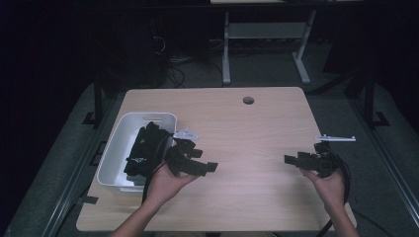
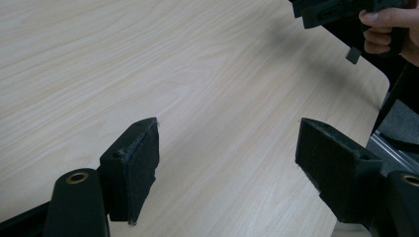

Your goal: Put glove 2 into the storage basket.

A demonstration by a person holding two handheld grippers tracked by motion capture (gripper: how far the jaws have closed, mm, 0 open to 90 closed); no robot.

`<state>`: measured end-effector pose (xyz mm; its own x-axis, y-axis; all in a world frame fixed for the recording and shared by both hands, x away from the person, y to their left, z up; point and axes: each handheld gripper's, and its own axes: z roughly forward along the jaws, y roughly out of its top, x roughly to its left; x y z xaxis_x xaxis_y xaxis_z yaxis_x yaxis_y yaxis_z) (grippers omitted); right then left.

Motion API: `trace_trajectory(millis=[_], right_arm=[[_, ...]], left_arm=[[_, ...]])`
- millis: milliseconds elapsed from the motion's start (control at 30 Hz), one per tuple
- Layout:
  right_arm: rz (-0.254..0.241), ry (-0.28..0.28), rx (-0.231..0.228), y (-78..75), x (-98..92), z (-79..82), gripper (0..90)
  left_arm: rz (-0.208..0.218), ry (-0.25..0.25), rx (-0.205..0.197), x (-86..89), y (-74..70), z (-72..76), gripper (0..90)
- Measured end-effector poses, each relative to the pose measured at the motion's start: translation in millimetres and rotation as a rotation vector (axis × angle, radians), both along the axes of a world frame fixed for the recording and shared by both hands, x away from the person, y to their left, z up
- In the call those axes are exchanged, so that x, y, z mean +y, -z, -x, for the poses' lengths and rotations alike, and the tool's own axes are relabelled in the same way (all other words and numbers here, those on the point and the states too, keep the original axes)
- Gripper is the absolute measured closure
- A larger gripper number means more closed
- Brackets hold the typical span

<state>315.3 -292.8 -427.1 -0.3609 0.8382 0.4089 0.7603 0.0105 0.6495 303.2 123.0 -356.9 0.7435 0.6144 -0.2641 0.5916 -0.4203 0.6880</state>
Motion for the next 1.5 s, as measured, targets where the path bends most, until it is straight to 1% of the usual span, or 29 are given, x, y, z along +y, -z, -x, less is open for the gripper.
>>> trace_trajectory(millis=[33, 133, 300, 333, 500, 600, 667, 700, 800, 867, 900, 967, 1033, 1133, 1167, 1267, 1300, 1433, 1500], right_arm=[[-0.002, 0.0, 0.003, 1.3, -1.7, 1.3, 26.0], [-0.011, 0.004, 0.005, 5.4, -5.6, 4.7, 26.0], [0.0, -0.001, 0.001, 11.1, -8.3, 11.2, 25.8], [0.009, -0.002, -0.003, 12.1, -8.8, 12.5, 25.9], [0.009, 0.007, -0.025, 14.0, -11.6, 19.0, 25.8], [0.007, 0.005, -0.025, 15.1, -13.2, 22.2, 25.8], [0.006, 0.005, -0.017, 16.1, -14.1, 24.9, 25.7], [0.006, 0.007, -0.022, 16.8, -14.7, 26.2, 25.7], [0.005, 0.003, -0.027, 19.0, -17.5, 31.1, 25.5], [0.01, 0.0, -0.026, 20.9, -17.9, 33.5, 25.3], [0.012, 0.002, -0.023, 22.2, -17.7, 34.8, 25.3], [0.018, -0.001, -0.025, 24.8, -18.3, 37.3, 25.2], [0.014, 0.001, -0.024, 27.1, -19.2, 39.7, 24.9], [0.019, -0.002, -0.03, 29.1, -20.0, 42.8, 24.9], [0.017, 0.0, -0.031, 29.4, -20.5, 44.1, 24.9], [0.017, -0.002, -0.029, 31.3, -21.3, 46.9, 24.9], [0.019, -0.004, -0.028, 31.8, -21.3, 47.8, 24.9], [0.019, -0.006, -0.03, 33.3, -20.6, 51.0, 24.9], [0.02, -0.012, -0.037, 34.1, -20.0, 52.2, 24.9]], left_arm=[[0.006, -0.008, 0.0, -1.5, 1.4, 0.9, 24.5], [0.006, 0.0, 0.0, -4.4, 5.1, 2.7, 24.2], [0.008, 0.011, 0.004, -8.5, 11.2, 5.4, 24.1], [0.012, 0.007, 0.007, -9.2, 12.6, 6.2, 24.0], [0.024, 0.003, 0.021, -10.8, 21.8, 9.1, 23.5], [0.023, 0.001, 0.026, -12.0, 27.0, 11.4, 23.4], [0.022, 0.006, 0.027, -12.0, 29.9, 12.5, 23.4], [0.024, 0.002, 0.027, -12.2, 31.2, 13.2, 23.4], [0.025, -0.001, 0.022, -12.5, 33.9, 15.0, 23.4], [0.009, 0.003, 0.01, -12.8, 35.2, 16.3, 23.4], [0.017, -0.003, 0.009, -13.6, 36.1, 16.9, 23.3], [0.011, 0.002, 0.004, -14.0, 37.6, 18.2, 23.4], [0.014, 0.004, 0.003, -14.4, 38.5, 19.8, 23.4], [0.014, 0.007, -0.011, -15.7, 39.0, 22.5, 23.4], [0.017, 0.009, -0.008, -15.5, 38.9, 23.1, 23.4], [0.021, 0.016, -0.016, -16.8, 39.5, 27.0, 23.4], [0.013, 0.027, -0.02, -16.4, 40.2, 27.6, 23.4], [0.027, 0.02, -0.01, -16.7, 43.9, 29.0, 23.4], [0.023, 0.021, -0.011, -16.6, 45.5, 30.0, 23.3]])
